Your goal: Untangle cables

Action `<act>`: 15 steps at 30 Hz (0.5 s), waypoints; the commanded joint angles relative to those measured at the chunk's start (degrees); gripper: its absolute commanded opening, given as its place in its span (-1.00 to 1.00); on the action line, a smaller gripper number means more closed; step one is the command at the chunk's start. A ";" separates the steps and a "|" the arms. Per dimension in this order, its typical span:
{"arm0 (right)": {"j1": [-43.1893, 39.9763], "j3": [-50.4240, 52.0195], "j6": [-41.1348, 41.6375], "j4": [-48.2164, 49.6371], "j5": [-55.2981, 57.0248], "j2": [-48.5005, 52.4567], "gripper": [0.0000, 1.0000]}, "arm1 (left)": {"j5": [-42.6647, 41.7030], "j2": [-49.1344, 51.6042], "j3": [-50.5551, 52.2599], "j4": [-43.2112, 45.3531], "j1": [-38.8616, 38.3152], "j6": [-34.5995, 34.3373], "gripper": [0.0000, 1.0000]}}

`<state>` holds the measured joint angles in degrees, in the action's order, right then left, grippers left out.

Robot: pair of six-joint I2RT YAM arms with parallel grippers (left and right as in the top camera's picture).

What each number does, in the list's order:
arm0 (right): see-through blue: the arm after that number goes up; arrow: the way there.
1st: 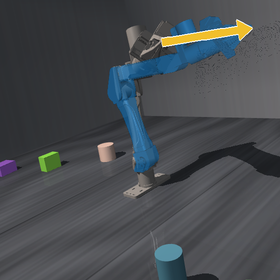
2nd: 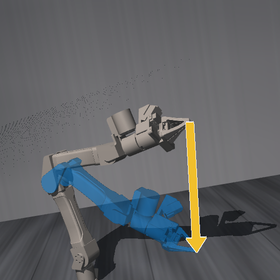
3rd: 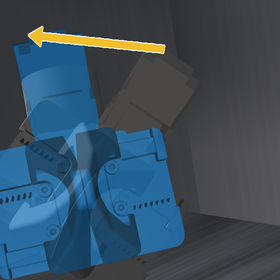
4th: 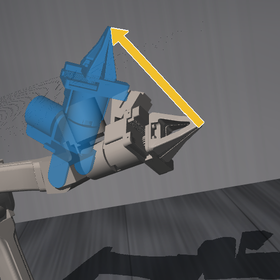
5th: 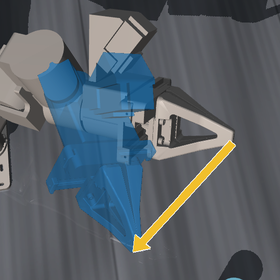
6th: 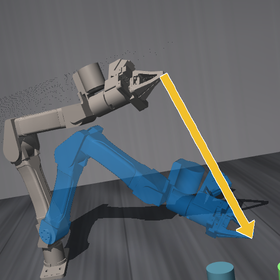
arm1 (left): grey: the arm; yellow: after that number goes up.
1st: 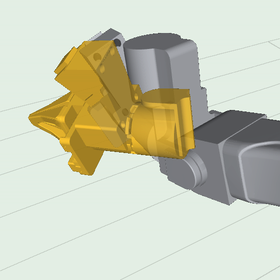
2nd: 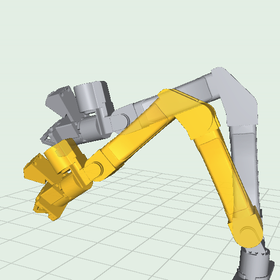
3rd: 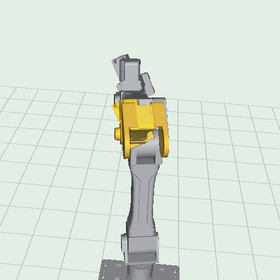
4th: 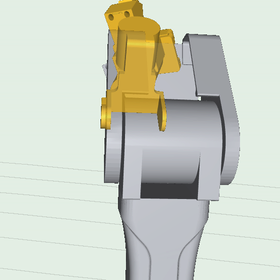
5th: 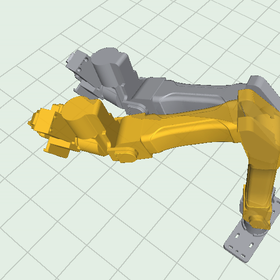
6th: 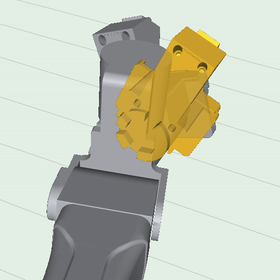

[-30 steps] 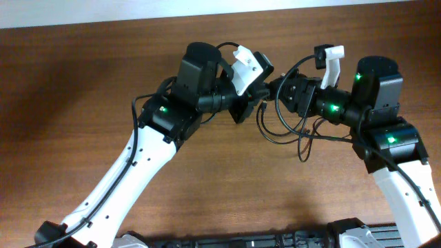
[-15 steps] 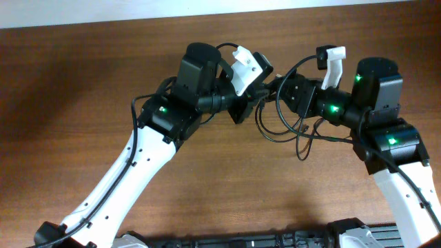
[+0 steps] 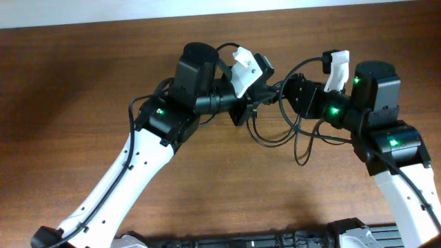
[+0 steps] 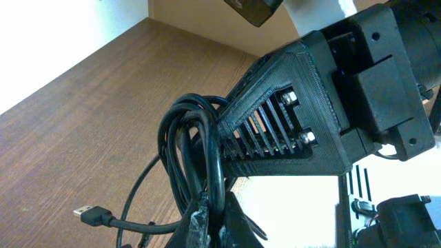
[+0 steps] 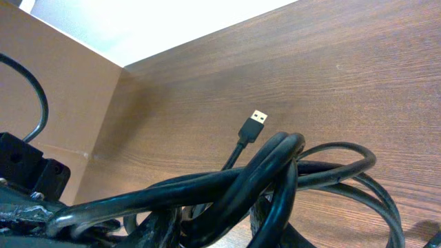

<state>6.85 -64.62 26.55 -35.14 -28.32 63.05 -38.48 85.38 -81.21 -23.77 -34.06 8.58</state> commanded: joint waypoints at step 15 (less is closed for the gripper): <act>-0.13 -0.07 2.91 0.00 1.33 0.33 -0.74 | -7.17 -2.91 -0.94 4.68 -3.69 0.13 -1.00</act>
<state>6.85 -64.62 29.56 -35.18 -28.71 63.05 -40.71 85.38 -81.21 -19.90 -36.21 8.56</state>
